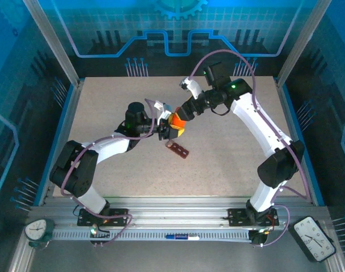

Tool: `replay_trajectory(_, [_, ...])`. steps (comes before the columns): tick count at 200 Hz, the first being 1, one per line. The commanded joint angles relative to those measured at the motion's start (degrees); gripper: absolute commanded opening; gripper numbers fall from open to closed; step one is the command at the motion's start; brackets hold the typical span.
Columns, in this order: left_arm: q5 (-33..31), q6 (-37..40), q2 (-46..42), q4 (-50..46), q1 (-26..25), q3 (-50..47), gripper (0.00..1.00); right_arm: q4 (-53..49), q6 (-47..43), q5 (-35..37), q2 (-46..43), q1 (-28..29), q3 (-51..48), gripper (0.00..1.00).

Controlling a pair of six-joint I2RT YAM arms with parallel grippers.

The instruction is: Sort the pills into containers

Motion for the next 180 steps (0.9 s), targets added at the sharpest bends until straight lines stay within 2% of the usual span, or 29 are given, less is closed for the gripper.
replay_trajectory(1, [2.23,0.01,0.44,0.68,0.42,1.90,0.00,-1.50,-0.92,0.00,0.37,0.55,0.28,0.70])
replay_trajectory(28, [2.15,-0.29,0.44,0.98,0.39,2.09,0.00,-1.94,-0.25,-0.22,0.53,0.63,-0.36,0.53])
replay_trajectory(57, [0.97,-0.30,0.04,0.78,0.35,2.43,0.00,-0.76,3.06,1.11,0.19,0.95,-2.09,0.47])
replay_trajectory(80, [-2.27,0.28,-0.81,0.82,0.25,2.38,0.00,2.65,10.60,3.44,-1.02,1.27,-5.34,0.46])
replay_trajectory(109, [-8.04,3.02,-2.51,0.21,-0.46,1.73,0.00,5.59,22.13,12.42,-2.03,3.57,-8.45,0.45])
replay_trajectory(123, [-10.94,4.59,-3.22,-0.89,-1.15,1.73,0.00,7.87,26.72,14.22,-2.42,4.49,-10.75,0.45])
replay_trajectory(153, [-15.95,9.23,-4.90,-3.17,-2.78,1.23,0.00,11.18,30.69,15.82,-2.64,5.16,-13.71,0.45])
replay_trajectory(180, [-16.24,9.40,-4.89,-3.13,-2.77,0.87,0.00,11.95,31.71,13.44,-2.28,4.14,-13.03,0.47])
